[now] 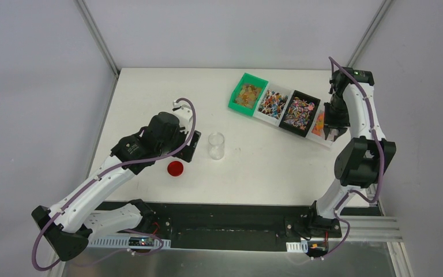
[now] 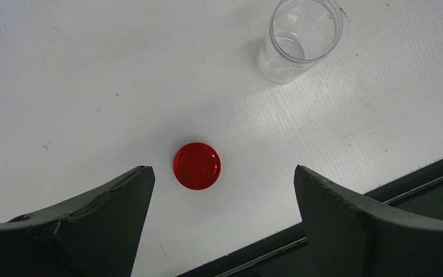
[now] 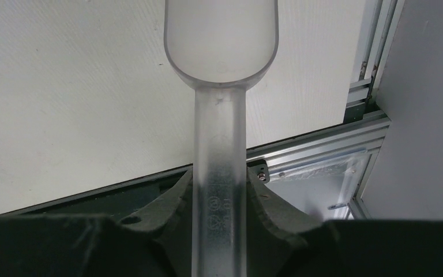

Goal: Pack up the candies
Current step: Scoop the fake candies from the storage box.

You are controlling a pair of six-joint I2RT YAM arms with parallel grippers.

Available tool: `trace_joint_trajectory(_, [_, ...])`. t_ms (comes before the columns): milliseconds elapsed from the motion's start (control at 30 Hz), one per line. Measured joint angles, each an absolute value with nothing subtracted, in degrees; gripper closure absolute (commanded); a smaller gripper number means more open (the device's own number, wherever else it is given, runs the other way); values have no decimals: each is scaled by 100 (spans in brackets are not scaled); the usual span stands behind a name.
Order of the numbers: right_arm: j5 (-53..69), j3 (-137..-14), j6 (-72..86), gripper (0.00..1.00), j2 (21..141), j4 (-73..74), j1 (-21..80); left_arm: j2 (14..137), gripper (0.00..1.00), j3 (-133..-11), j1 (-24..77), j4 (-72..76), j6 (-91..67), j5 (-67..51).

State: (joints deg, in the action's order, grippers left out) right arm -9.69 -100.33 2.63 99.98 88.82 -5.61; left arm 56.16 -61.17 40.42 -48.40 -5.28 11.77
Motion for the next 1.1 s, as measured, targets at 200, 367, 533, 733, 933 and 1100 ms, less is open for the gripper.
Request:
trace_joint_trajectory(200, [-956, -10213, 259, 100, 10355, 8886, -676, 5616, 4, -6112, 4045, -4840, -523, 1199])
trace_joint_trajectory(367, [-958, -10440, 259, 100, 10593, 8882, -716, 5603, 4, -6110, 4045, -4838, -513, 1214])
trace_joint_trajectory(533, [-926, -10600, 259, 100, 10923, 8871, -738, 5544, 4, -6097, 4045, -4838, -508, 1302])
trace_joint_trajectory(733, [-947, -10602, 261, 100, 11216, 8729, -766, 5483, 4, -6095, 4045, -4838, -506, 1393])
trace_joint_trajectory(933, [-998, -10355, 263, 100, 11229, 8409, -825, 5448, 3, -6093, 4042, -4838, -506, 1498])
trace_joint_trajectory(1100, [-1015, -9996, 276, 100, 11170, 8088, -836, 5435, 3, -6093, 4045, -4840, -506, 1505])
